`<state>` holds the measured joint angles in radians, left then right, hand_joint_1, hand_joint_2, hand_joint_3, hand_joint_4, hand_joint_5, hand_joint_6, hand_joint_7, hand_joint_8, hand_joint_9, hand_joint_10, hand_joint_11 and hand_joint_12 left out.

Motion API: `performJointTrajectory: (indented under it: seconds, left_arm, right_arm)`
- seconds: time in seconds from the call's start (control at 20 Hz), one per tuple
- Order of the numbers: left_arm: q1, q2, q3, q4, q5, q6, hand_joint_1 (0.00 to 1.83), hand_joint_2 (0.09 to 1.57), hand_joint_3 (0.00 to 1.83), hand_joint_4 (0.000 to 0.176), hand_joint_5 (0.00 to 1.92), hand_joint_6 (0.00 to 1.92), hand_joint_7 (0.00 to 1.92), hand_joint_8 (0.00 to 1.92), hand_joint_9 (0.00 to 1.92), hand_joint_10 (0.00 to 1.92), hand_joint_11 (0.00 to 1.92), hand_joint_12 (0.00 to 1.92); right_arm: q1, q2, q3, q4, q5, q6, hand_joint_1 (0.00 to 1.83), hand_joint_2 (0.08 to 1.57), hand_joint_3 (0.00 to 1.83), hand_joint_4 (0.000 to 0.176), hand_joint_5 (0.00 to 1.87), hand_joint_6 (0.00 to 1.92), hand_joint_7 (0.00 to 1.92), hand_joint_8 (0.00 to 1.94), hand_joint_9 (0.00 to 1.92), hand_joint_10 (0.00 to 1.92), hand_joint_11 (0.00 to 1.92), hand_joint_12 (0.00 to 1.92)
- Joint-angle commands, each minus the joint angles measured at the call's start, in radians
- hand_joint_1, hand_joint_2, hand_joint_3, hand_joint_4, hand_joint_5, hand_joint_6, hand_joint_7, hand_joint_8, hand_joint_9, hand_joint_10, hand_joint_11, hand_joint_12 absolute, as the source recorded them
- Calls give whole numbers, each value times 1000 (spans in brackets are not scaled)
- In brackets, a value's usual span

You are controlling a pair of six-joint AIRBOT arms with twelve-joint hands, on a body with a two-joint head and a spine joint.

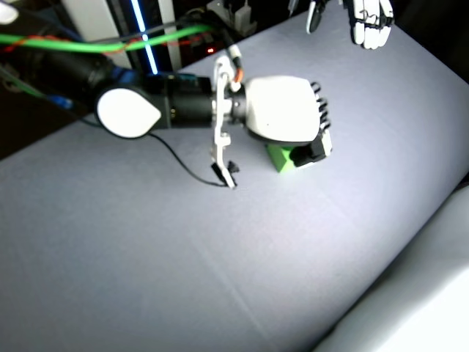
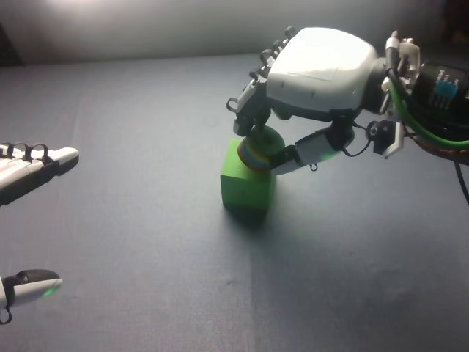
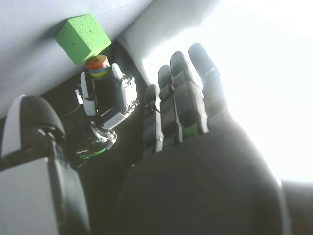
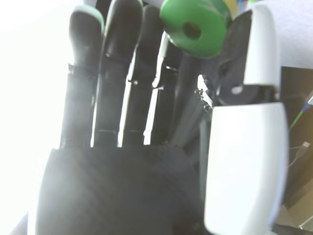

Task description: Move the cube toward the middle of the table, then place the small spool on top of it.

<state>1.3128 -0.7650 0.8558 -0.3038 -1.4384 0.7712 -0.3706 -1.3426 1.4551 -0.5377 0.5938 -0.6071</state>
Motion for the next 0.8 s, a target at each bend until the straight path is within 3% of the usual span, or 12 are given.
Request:
performJointTrajectory:
  seconds: [0.0,0.2,0.25,0.3,0.35,0.45,0.5,0.6,0.7,0.75]
  left_arm:
    - [-8,-4,5,-7,-126,-4,826,998,0,70,210,2,295,0,309,0,2,735]
    - [-8,-4,5,-6,-129,-6,815,1000,1,76,203,0,302,1,300,0,0,702]
    - [-8,-4,5,-6,-130,-6,823,1000,1,72,211,3,303,1,316,7,7,703]
    - [-8,-5,5,-6,-130,-6,830,1004,2,73,208,2,293,0,313,5,1,700]
    - [-8,-5,4,-6,-130,-7,813,1004,2,71,211,2,302,4,313,4,6,702]
    - [-8,-6,4,-6,-131,-8,816,1007,2,70,210,1,301,3,314,4,6,701]
    - [-8,-6,4,-6,-131,-8,805,1006,2,73,207,0,307,5,311,2,11,706]
    - [-8,-6,4,-6,-132,-9,819,1003,0,71,208,1,309,4,312,2,2,709]
    - [-8,-7,3,-7,-133,-10,824,1006,1,79,199,0,308,3,312,2,0,708]
    - [-8,-8,3,-7,-134,-10,818,1002,0,90,201,1,311,4,309,1,0,707]
  right_arm:
    - [15,-2,2,24,72,-7,1288,1005,0,0,1254,394,1251,688,1157,771,905,1341]
    - [15,-6,-4,25,72,-11,1254,1078,2,0,967,871,1141,849,1044,536,740,1306]
    - [15,-6,-5,25,72,-12,1184,995,0,0,840,388,942,455,934,458,603,1290]
    - [15,-6,-5,25,72,-12,1131,980,0,0,824,149,900,208,882,377,545,1232]
    - [15,-6,-5,25,72,-12,1059,953,0,0,773,48,848,101,846,355,525,1253]
    - [15,-6,-5,25,71,-12,983,928,0,0,681,2,741,30,799,337,531,1264]
    - [15,-6,-5,25,70,-12,961,918,0,2,641,0,704,9,757,416,532,1309]
    - [15,-6,-5,25,68,-12,955,929,0,18,566,0,645,0,683,525,540,1323]
    - [15,-6,-6,25,66,-12,949,928,0,10,575,0,660,4,635,659,535,1352]
    - [15,-6,-8,27,66,-12,939,928,0,18,558,0,666,5,613,713,506,1360]
